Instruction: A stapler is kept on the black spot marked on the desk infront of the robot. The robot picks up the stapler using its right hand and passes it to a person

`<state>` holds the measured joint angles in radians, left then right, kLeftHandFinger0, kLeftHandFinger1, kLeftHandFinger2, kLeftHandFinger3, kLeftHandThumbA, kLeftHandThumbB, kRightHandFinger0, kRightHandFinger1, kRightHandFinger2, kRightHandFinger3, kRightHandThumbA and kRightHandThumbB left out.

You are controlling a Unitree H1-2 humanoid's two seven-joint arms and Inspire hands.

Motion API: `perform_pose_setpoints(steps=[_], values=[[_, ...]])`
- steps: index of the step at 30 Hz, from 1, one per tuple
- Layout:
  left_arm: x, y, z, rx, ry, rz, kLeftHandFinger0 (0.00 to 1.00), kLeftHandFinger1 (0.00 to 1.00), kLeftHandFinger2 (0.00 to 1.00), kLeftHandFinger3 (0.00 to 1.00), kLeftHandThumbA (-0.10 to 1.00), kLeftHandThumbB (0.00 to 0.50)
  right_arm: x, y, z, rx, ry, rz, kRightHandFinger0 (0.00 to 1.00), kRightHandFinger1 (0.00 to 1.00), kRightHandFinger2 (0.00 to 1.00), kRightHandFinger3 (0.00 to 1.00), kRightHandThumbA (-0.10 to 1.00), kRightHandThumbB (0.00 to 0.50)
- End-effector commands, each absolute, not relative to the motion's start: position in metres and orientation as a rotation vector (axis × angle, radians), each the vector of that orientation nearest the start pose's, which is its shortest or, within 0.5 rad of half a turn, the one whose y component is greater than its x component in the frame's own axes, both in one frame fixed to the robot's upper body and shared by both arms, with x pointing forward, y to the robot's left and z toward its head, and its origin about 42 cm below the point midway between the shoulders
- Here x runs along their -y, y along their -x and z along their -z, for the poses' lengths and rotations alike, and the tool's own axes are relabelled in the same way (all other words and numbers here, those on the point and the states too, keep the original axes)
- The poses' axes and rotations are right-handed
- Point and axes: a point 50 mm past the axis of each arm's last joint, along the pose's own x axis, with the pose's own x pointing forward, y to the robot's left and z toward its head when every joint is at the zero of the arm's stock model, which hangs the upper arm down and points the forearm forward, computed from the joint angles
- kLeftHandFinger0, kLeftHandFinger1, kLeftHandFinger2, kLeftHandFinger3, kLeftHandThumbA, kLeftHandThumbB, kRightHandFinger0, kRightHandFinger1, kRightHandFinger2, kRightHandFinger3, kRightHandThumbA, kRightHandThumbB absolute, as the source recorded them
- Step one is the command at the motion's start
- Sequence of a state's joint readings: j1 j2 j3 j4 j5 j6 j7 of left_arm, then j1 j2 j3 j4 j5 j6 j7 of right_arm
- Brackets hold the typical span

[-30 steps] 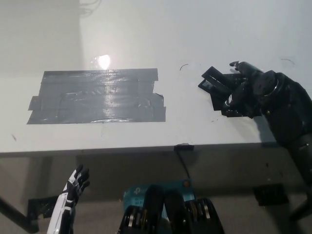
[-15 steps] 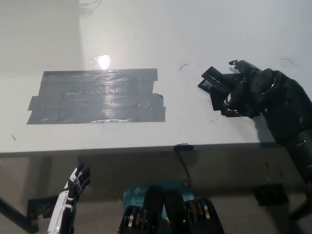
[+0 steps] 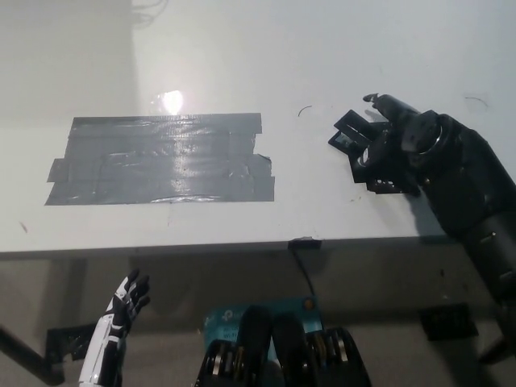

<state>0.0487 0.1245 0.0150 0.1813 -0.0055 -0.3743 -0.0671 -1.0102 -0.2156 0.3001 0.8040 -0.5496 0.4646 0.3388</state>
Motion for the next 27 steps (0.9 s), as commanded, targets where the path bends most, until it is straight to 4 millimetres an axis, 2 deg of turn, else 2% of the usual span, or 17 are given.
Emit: perform_pose_setpoints(steps=[1,2,10,15,16,17,18,19,20,21,22,23,24,25,26,27], values=[[-0.263,-0.262,-0.073,0.172,-0.15,0.067,1.0,1.0,1.0,0.99,1.0,0.465,0.164,-0.555,-0.29,-0.241,0.986,-0.279,1.0,1.0,1.0,1.0,1.0,0.351],[-0.264,-0.263,-0.073,0.17,-0.155,0.066,1.0,1.0,1.0,0.99,1.0,0.472,0.164,-0.554,-0.285,-0.24,0.994,-0.279,1.0,1.0,1.0,1.0,1.0,0.331],[-0.265,-0.265,-0.076,0.181,-0.163,0.059,1.0,1.0,0.97,0.97,1.0,0.486,0.173,-0.557,-0.269,-0.283,1.01,-0.283,1.0,1.0,1.0,1.0,1.0,0.359],[-0.264,-0.265,-0.076,0.181,-0.159,0.059,1.0,1.0,0.97,0.96,1.0,0.482,0.176,-0.557,-0.263,-0.292,1.06,-0.274,1.0,1.0,1.0,1.0,1.0,0.345],[-0.264,-0.266,-0.076,0.187,-0.16,0.061,1.0,1.0,0.97,0.96,1.0,0.484,0.176,-0.557,-0.263,-0.314,1.072,-0.291,0.66,0.65,0.71,0.82,1.0,0.252],[-0.264,-0.266,-0.076,0.186,-0.161,0.062,1.0,1.0,0.97,0.97,1.0,0.497,0.176,-0.557,-0.264,-0.339,1.073,-0.344,0.4,0.39,0.45,0.56,1.0,0.136],[-0.265,-0.265,-0.076,0.184,-0.164,0.066,1.0,1.0,0.98,0.99,1.0,0.5,0.173,-0.554,-0.265,-0.397,1.169,-0.489,0.02,0.02,0.08,0.27,1.0,0.04],[-0.265,-0.265,-0.077,0.183,-0.165,0.067,1.0,1.0,0.98,0.99,1.0,0.5,0.172,-0.553,-0.265,-0.414,1.205,-0.525,0.02,0.02,0.08,0.27,1.0,0.04],[-0.265,-0.266,-0.077,0.183,-0.165,0.067,1.0,1.0,0.98,0.99,1.0,0.5,0.172,-0.553,-0.265,-0.42,1.226,-0.538,0.0,0.0,0.02,0.21,1.0,0.029],[-0.264,-0.267,-0.078,0.18,-0.164,0.069,1.0,1.0,0.98,1.0,1.0,0.5,0.171,-0.553,-0.267,-0.398,1.221,-0.501,0.06,0.11,0.16,0.21,0.95,0.002],[-0.264,-0.267,-0.078,0.177,-0.165,0.07,1.0,1.0,0.98,1.0,1.0,0.5,0.171,-0.552,-0.267,-0.376,1.218,-0.47,0.06,0.16,0.21,0.22,0.94,0.0],[-0.264,-0.267,-0.078,0.176,-0.166,0.07,1.0,1.0,0.98,1.0,1.0,0.5,0.171,-0.551,-0.267,-0.366,1.201,-0.446,0.15,0.24,0.31,0.38,0.97,0.0],[-0.265,-0.267,-0.078,0.175,-0.166,0.072,1.0,1.0,0.98,1.0,1.0,0.5,0.172,-0.551,-0.267,-0.359,1.172,-0.41,0.1,0.27,0.37,0.45,1.0,0.0],[-0.265,-0.267,-0.078,0.173,-0.166,0.071,1.0,1.0,0.97,1.0,1.0,0.5,0.174,-0.551,-0.267,-0.346,1.138,-0.367,0.06,0.3,0.46,0.62,1.0,0.0],[-0.265,-0.268,-0.079,0.173,-0.167,0.069,1.0,1.0,0.97,1.0,1.0,0.5,0.175,-0.551,-0.267,-0.338,1.121,-0.346,0.06,0.3,0.46,0.62,1.0,0.0],[-0.266,-0.268,-0.079,0.175,-0.168,0.066,1.0,1.0,0.96,0.99,1.0,0.5,0.176,-0.552,-0.268,-0.324,1.105,-0.316,0.12,0.42,0.62,0.75,0.98,0.0]])
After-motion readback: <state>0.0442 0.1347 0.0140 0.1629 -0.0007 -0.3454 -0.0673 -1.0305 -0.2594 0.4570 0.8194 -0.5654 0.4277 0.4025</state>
